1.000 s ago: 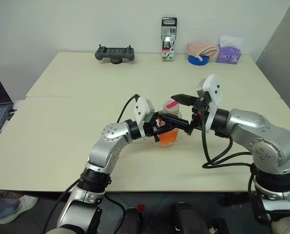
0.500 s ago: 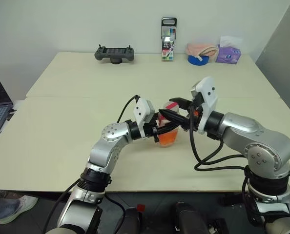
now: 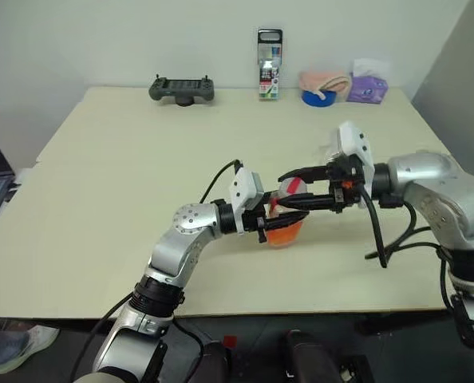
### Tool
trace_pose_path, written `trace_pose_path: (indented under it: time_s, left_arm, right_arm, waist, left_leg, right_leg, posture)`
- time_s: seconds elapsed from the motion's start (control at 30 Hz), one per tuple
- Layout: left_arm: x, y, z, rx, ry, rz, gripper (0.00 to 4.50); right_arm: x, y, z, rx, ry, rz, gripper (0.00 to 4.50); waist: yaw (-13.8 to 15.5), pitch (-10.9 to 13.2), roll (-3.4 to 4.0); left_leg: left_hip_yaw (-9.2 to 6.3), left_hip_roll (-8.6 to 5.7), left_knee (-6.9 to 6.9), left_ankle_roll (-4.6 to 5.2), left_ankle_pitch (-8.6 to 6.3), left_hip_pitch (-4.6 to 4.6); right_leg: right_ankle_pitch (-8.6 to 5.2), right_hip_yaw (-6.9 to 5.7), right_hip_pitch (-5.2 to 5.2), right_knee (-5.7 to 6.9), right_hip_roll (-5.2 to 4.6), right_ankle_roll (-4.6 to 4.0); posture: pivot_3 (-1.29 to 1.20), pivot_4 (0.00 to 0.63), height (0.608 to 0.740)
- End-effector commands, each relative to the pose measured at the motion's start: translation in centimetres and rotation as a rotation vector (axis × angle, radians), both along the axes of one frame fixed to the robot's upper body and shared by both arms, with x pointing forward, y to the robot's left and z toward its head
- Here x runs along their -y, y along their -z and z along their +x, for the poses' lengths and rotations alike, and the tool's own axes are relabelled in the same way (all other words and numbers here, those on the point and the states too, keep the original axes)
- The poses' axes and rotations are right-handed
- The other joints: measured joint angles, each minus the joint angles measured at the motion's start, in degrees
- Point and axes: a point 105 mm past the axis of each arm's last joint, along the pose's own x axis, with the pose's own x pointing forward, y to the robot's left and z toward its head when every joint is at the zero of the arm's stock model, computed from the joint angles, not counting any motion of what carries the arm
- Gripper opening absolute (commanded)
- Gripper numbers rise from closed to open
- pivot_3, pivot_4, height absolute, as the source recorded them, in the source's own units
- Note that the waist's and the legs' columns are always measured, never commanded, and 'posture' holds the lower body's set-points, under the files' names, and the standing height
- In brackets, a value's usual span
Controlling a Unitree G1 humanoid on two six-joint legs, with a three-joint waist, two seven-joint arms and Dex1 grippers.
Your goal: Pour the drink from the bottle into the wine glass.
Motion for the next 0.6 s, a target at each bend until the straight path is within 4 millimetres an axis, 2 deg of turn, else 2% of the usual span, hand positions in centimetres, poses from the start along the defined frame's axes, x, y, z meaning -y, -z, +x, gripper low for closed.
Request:
trace_pose_path:
  time_s: [0.03,0.1,0.17,0.4,0.6]
  left_arm:
    - [-0.9,-1.9,0.5,0.055,-0.075,-0.059,1.72]
    - [-0.8,-2.0,0.5,0.058,-0.080,-0.062,1.72]
    - [-0.8,-2.0,0.5,0.062,-0.084,-0.065,1.71]
    - [-1.1,-2.1,0.6,0.065,-0.095,-0.069,1.71]
    - [-1.1,-2.2,0.8,0.063,-0.097,-0.065,1.71]
  right_arm:
    - [-1.9,0.2,-0.8,0.020,-0.186,-0.039,1.90]
    - [-2.4,-0.5,0.1,0.036,-0.188,-0.025,1.90]
    - [-2.3,-0.7,0.1,0.020,-0.213,-0.025,1.90]
    - [-2.2,-2.0,0.3,0.065,-0.216,0.012,4.41]
    - [-1.5,-2.3,0.3,0.082,-0.172,0.029,4.50]
  waist:
    - [0.03,0.00,0.00]
    - [0.05,0.01,0.01]
    - [0.39,0.01,0.02]
    - [1.20,0.01,0.01]
    - [1.22,0.01,0.01]
  left_leg:
    - [-0.04,0.02,0.00,0.00,0.00,-0.01]
    - [-0.06,0.02,0.01,-0.01,0.00,-0.06]
    - [-0.06,0.00,0.02,-0.02,0.01,-0.12]
    - [-0.07,-0.10,0.01,-0.03,0.00,-0.28]
    - [-0.06,-0.11,0.02,-0.04,0.00,-0.28]
  right_leg:
    - [0.00,0.00,0.00,0.00,0.04,0.00]
    - [0.01,0.01,-0.03,0.00,0.05,-0.01]
    - [0.06,0.01,-0.10,0.00,0.03,-0.08]
    - [0.19,0.00,-0.20,-0.09,-0.13,-0.28]
    - [0.19,-0.01,-0.21,-0.06,-0.14,-0.28]
  posture:
    - [0.00,0.150,0.740]
    - [0.00,0.150,0.740]
    - [0.00,0.150,0.740]
    - [0.00,0.150,0.740]
    - [0.00,0.150,0.740]
